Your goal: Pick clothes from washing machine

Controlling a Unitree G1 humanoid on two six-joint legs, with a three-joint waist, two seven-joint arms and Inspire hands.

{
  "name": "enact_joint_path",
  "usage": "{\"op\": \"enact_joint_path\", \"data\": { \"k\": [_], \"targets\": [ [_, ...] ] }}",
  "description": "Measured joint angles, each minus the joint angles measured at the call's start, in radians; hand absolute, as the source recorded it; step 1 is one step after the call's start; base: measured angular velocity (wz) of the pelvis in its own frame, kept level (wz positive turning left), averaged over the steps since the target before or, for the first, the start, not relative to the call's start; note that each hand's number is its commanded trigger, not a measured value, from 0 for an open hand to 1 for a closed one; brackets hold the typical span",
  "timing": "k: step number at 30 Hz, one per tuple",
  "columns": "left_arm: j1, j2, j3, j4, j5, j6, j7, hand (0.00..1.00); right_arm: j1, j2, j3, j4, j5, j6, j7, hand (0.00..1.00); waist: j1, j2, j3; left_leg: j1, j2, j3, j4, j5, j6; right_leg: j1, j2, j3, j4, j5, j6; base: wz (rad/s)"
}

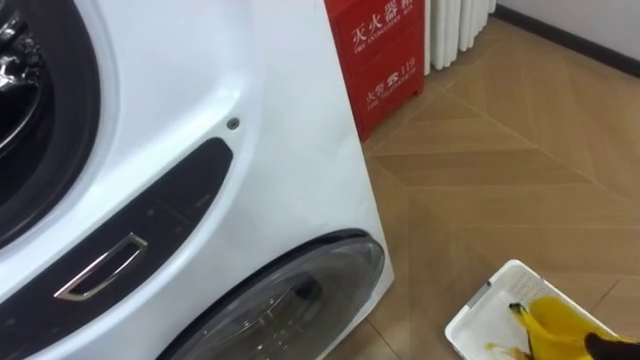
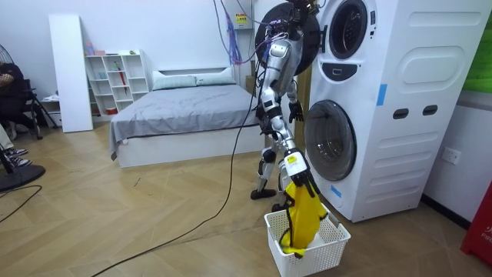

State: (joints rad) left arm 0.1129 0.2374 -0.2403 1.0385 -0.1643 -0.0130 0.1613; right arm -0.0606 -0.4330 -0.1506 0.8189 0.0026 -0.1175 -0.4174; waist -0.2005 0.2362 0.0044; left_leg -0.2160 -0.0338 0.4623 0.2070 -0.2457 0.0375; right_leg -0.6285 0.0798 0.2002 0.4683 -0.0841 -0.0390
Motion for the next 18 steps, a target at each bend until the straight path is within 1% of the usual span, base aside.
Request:
{"op": "enact_joint_path", "data": {
  "k": [3,7,8,15,18],
  "targets": [
    [0.002,0.0,0.0,0.0,0.0,0.0,-0.001,0.0,0.0,0.0,0.0,0.0,0.0,0.0,-0.008,0.0,-0.004,-0.002,0.0016,0.0,-0.001,0.0,0.0,0.0,0.0,0.0,0.0,0.0,0.0,0.0,0.0,0.0],
    [0.003,0.0,0.0,0.001,0.0,0.0,-0.002,0.0,0.0,0.0,0.0,-0.001,-0.003,0.0,-0.017,0.0,-0.007,0.0,0.0,0.0,-0.001,0.001,0.0,0.0,0.0,0.0,0.001,0.001,0.0,0.0,0.0,0.0],
    [0.003,0.0,0.0,0.002,0.001,0.0,-0.003,0.0,0.0,0.0,0.0,-0.002,-0.003,0.0,-0.021,0.0,-0.006,-0.003,0.0019,0.0,-0.001,-0.001,0.0,0.0,0.0,0.0,0.001,0.001,0.002,0.0,0.0,0.0],
    [0.003,0.0,0.001,0.002,0.001,0.0,-0.019,0.0,0.0,0.0,0.0,-0.004,-0.003,0.0,-0.03,0.0,-0.005,-0.005,0.0031,0.001,-0.002,-0.002,0.002,0.0,0.0,0.0,0.0,0.002,0.005,0.0,0.0,0.0],
    [0.004,0.0,0.001,0.002,0.001,0.0,-0.021,0.0,0.004,-0.001,0.0,-0.004,-0.004,0.0,-0.03,0.0,-0.007,-0.012,0.0032,0.002,-0.005,-0.001,0.012,0.0,0.0,-0.001,-0.005,0.002,0.018,-0.007,0.001,0.03]
  ]
}}
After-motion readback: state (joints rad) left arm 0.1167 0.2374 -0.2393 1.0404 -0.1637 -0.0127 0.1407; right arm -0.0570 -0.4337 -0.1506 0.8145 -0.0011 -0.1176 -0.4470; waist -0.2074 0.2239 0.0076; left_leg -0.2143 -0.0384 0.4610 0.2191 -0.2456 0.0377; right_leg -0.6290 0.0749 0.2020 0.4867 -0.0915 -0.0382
